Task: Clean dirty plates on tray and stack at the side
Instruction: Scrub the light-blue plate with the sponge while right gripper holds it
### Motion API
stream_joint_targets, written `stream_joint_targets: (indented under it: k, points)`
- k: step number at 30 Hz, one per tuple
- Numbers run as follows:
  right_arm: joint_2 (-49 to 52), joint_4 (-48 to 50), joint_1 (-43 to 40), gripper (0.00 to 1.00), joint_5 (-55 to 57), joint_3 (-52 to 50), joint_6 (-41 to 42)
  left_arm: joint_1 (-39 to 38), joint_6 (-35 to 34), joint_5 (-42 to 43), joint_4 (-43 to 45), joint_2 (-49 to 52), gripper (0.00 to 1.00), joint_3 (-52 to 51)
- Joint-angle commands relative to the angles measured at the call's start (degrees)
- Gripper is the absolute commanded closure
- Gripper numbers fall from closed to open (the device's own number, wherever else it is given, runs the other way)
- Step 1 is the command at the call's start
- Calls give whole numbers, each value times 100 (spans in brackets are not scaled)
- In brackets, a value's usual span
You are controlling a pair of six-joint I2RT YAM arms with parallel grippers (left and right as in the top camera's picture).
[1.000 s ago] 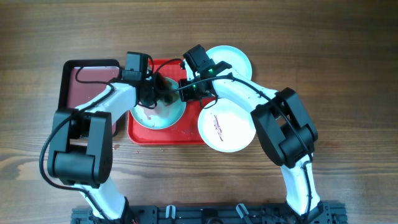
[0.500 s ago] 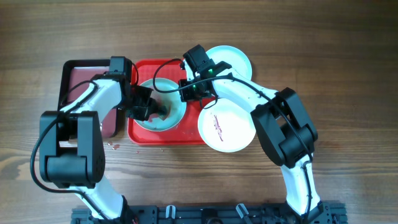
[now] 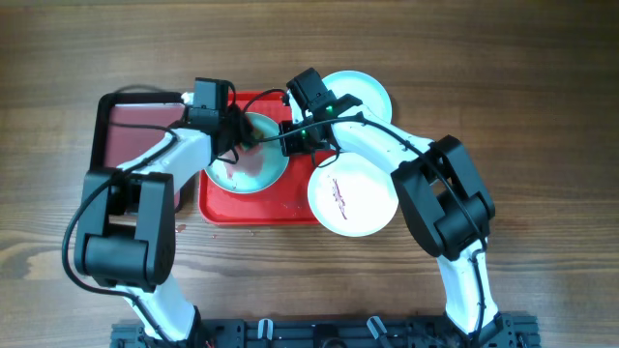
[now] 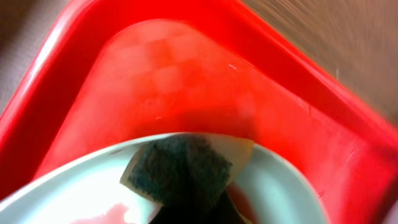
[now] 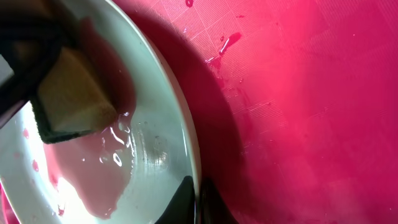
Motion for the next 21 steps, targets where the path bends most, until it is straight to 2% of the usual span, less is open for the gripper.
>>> stream_joint_targets:
  k: [1, 3, 5, 7, 8, 10, 13, 15, 19, 21]
  points:
    - [160, 15, 7, 96, -142, -11, -28, -280, 3012, -616, -623, 391, 96, -284]
    - [160, 17, -74, 96, -146, -11, 96, -302, 3331, -717, -973, 205, 96, -284]
    - [160, 35, -197, 96, -286, -11, 103, -269, 3333, -1010, -1373, -87, 96, -284]
    - [160, 136, -328, 96, -511, -17, 101, -258, 3904, -1097, -1934, -426, 96, -284]
    - [160, 175, -352, 96, -553, -17, 101, -264, 3928, -1093, -2175, -544, 96, -284]
    - [160, 249, -356, 96, -562, -17, 103, -264, 3926, -1008, -2765, -645, 96, -284]
    - [160, 339, -356, 96, -662, -17, 107, -264, 3926, -420, -3587, -645, 96, -284]
    - [160, 334, -356, 96, -704, -17, 101, -264, 3926, -76, -3427, -645, 96, -284]
    - [160, 328, -354, 96, -809, -22, 111, -264, 3901, 1349, -2277, -645, 96, -286]
    - [160, 284, -343, 96, -809, -39, 111, -264, 3899, 1626, -1803, -645, 96, -284]
